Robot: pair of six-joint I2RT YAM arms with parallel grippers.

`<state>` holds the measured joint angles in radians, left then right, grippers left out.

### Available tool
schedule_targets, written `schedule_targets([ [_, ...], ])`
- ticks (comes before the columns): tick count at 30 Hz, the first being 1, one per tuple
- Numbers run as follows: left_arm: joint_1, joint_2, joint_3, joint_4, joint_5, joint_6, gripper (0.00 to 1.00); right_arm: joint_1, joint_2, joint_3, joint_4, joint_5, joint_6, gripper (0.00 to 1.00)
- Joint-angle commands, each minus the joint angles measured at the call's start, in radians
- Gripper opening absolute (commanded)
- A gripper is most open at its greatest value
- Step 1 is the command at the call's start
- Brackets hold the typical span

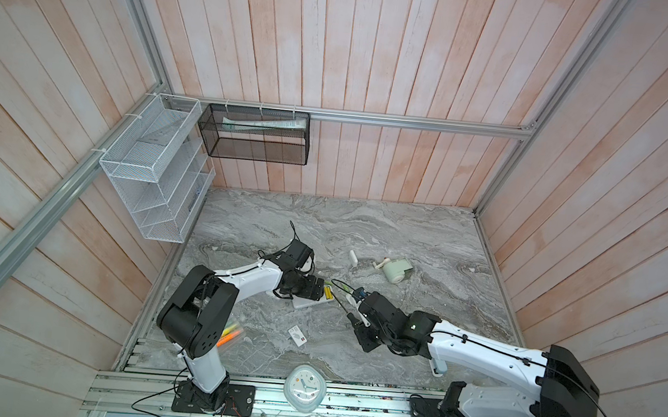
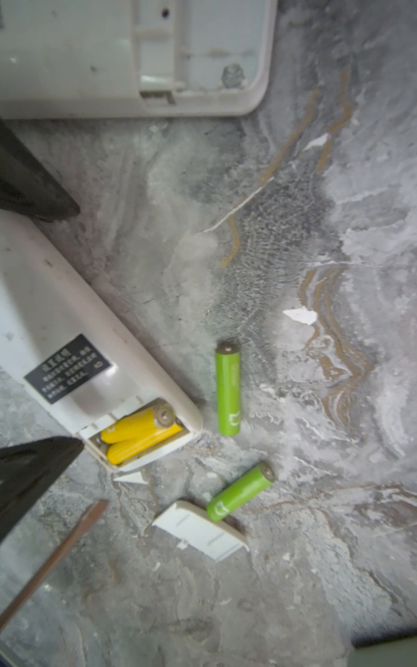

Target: Unload the batteries from the remote control

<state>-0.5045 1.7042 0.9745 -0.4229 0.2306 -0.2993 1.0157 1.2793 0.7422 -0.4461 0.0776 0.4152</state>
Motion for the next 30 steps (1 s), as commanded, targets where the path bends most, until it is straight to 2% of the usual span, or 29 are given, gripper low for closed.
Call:
schedule_targets([
  [1, -0.006, -0.039, -0.02, -0.027, 0.004, 0.017, 0.95, -0.014, 0.009, -0.004, 0.028, -0.056, 0.008, 0.0],
  [8, -0.04, -0.058, -0.031, -0.065, 0.008, 0.095, 0.93, -0.019, 0.053, 0.024, 0.04, -0.11, -0.01, 0.0],
  [13, -0.088, -0.041, -0.032, -0.096, -0.093, 0.09, 0.92, -0.025, 0.09, 0.037, 0.033, -0.116, -0.004, 0.0],
  [20, -0.107, -0.012, -0.037, -0.106, -0.199, 0.077, 0.9, -0.044, 0.08, 0.037, 0.046, -0.126, 0.003, 0.0],
  [26, -0.122, 0.006, -0.043, -0.104, -0.221, 0.085, 0.8, -0.061, 0.093, 0.056, 0.047, -0.156, -0.014, 0.0],
  [30, -0.133, 0.02, -0.046, -0.102, -0.217, 0.095, 0.77, -0.068, 0.11, 0.071, 0.044, -0.174, -0.02, 0.0],
])
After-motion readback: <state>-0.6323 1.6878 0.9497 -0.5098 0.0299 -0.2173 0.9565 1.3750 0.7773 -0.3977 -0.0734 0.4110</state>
